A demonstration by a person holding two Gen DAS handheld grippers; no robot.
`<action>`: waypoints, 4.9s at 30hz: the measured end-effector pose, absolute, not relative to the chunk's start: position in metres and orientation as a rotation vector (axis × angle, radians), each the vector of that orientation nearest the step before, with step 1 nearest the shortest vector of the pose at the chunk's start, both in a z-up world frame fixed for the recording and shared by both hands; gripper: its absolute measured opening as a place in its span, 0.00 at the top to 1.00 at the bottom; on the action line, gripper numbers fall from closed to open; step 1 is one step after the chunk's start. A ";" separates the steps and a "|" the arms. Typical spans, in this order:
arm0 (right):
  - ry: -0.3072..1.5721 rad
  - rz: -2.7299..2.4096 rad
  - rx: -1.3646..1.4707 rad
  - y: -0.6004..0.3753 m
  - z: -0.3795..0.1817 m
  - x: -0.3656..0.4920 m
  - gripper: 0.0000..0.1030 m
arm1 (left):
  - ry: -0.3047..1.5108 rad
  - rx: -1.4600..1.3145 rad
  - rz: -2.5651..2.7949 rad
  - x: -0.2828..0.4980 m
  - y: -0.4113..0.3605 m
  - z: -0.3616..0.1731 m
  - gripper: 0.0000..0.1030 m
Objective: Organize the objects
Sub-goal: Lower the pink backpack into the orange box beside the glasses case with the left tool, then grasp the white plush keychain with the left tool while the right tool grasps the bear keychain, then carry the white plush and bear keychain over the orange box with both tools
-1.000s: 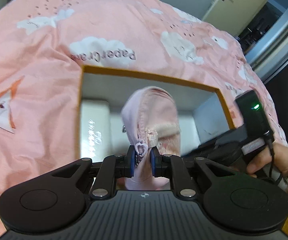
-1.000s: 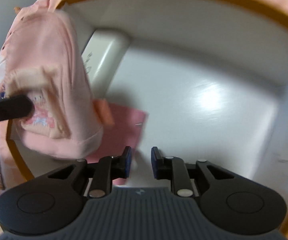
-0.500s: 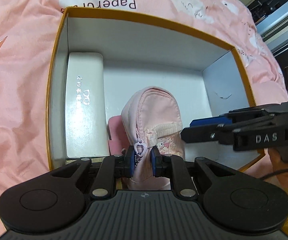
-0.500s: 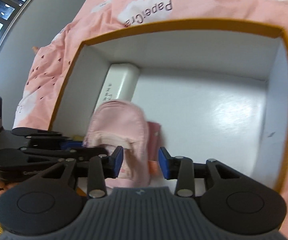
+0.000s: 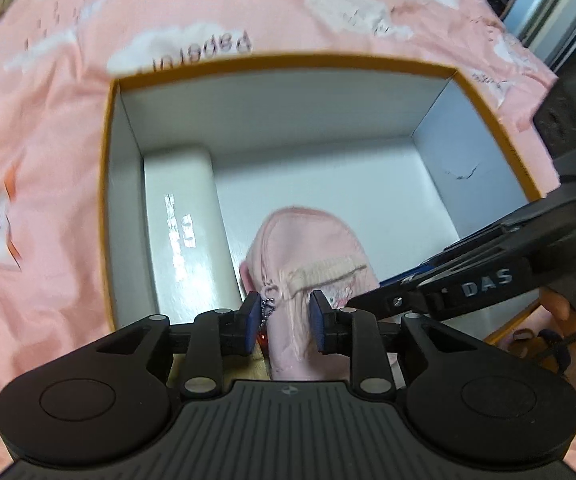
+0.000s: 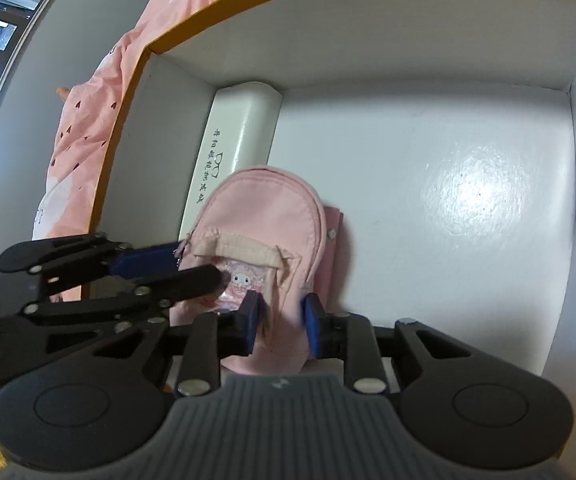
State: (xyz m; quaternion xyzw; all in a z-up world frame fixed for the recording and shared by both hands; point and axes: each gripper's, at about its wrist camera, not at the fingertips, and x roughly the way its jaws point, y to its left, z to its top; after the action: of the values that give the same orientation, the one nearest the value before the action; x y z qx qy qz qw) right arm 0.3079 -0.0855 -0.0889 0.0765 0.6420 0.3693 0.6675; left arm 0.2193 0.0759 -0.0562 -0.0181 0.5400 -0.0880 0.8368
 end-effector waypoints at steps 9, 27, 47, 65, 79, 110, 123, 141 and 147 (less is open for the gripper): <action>1.351 0.833 -0.030 -0.067 -0.077 0.297 0.75 | 1.134 0.050 -0.170 0.223 0.073 -0.061 0.87; 1.163 0.739 -0.015 -0.089 -0.041 0.271 0.52 | 0.938 -0.011 -0.141 0.194 0.074 -0.035 0.86; 0.923 0.532 0.130 -0.207 0.010 0.120 0.54 | 0.923 -0.101 -0.346 0.079 0.036 -0.027 0.83; 1.179 0.437 0.119 -0.222 -0.068 0.087 0.75 | 1.011 0.261 -0.547 0.042 -0.021 -0.082 0.59; 1.025 0.482 0.188 -0.203 -0.058 0.102 0.83 | 0.919 0.140 -0.475 0.048 -0.016 -0.075 0.59; 1.014 0.281 0.199 -0.222 -0.061 0.091 0.48 | 0.880 -0.146 -0.285 0.071 0.016 -0.057 0.45; 0.901 0.292 0.000 -0.185 -0.085 0.114 0.47 | 0.993 0.106 -0.210 0.076 -0.019 -0.074 0.29; 0.909 0.373 0.059 -0.192 -0.076 0.116 0.56 | 0.939 0.017 -0.284 0.063 -0.004 -0.068 0.40; 0.835 0.423 0.078 -0.208 -0.041 0.098 0.56 | 0.892 -0.070 -0.337 0.058 0.013 -0.045 0.42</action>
State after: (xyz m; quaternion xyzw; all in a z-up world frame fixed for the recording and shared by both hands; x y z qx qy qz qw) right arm 0.0981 -0.2080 -0.0412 0.0378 0.4025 0.2036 0.8917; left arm 0.0579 0.0133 -0.0447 -0.0338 0.4292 -0.1620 0.8879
